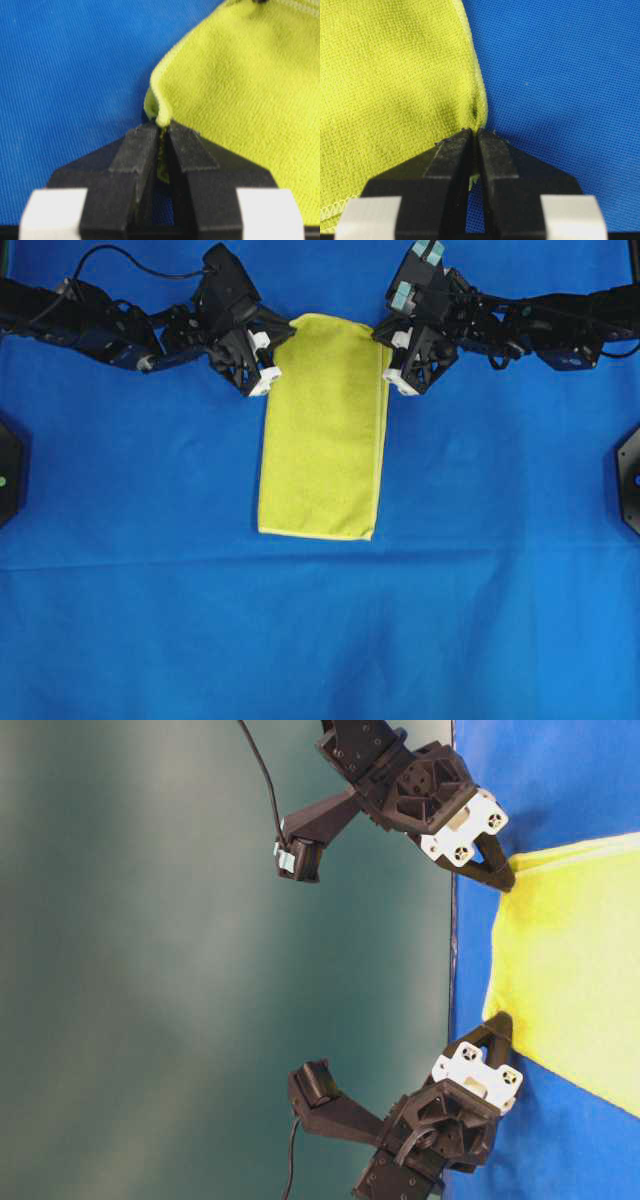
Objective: Fold a vertical towel.
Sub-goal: 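Lift the far edge with both grippers and fold it toward the near edge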
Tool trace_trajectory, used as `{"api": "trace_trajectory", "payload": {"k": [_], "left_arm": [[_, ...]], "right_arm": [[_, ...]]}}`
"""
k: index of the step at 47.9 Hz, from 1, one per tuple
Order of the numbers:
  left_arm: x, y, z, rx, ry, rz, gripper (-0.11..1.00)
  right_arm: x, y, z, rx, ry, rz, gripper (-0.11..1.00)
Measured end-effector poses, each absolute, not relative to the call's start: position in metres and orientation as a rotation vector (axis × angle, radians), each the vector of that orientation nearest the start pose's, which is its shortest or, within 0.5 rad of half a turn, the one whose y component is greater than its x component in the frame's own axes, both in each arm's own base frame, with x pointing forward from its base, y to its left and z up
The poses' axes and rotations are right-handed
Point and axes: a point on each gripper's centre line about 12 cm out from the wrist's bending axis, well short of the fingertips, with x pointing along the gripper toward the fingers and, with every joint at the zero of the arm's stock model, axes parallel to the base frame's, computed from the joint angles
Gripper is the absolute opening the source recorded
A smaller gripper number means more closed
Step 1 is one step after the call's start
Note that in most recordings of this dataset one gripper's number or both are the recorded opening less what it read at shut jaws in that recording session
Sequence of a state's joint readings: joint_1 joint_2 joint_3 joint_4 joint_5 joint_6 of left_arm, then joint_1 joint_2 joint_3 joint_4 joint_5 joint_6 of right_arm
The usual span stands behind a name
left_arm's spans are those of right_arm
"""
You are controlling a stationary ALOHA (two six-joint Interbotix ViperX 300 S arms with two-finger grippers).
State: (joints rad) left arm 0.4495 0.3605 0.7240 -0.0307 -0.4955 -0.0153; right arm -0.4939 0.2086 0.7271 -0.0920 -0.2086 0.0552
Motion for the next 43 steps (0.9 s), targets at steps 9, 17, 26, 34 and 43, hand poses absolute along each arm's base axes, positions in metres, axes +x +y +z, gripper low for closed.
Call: {"api": "trace_trajectory", "payload": {"k": [9,17,26,34,43], "left_arm": [[0.36,0.175,0.057,-0.169,0.576,0.461,0.04],[0.355,0.17,0.061,-0.171,0.596,0.455,0.04],[0.357,0.176,0.071,-0.165,0.578,0.463,0.04],[0.358,0.195,0.079,-0.167,0.541,0.505,0.04],[0.359,0.212,0.087,-0.132,0.508,0.53,0.04]], "right_arm": [[0.341,-0.181,0.088,0.152,0.718,-0.44,0.05],[0.342,-0.182,0.088,0.154,0.716,-0.443,0.05],[0.341,-0.194,0.096,0.153,0.694,-0.468,0.05],[0.338,-0.214,0.103,0.14,0.672,-0.503,0.05],[0.339,-0.228,0.11,0.125,0.652,-0.523,0.05]]}}
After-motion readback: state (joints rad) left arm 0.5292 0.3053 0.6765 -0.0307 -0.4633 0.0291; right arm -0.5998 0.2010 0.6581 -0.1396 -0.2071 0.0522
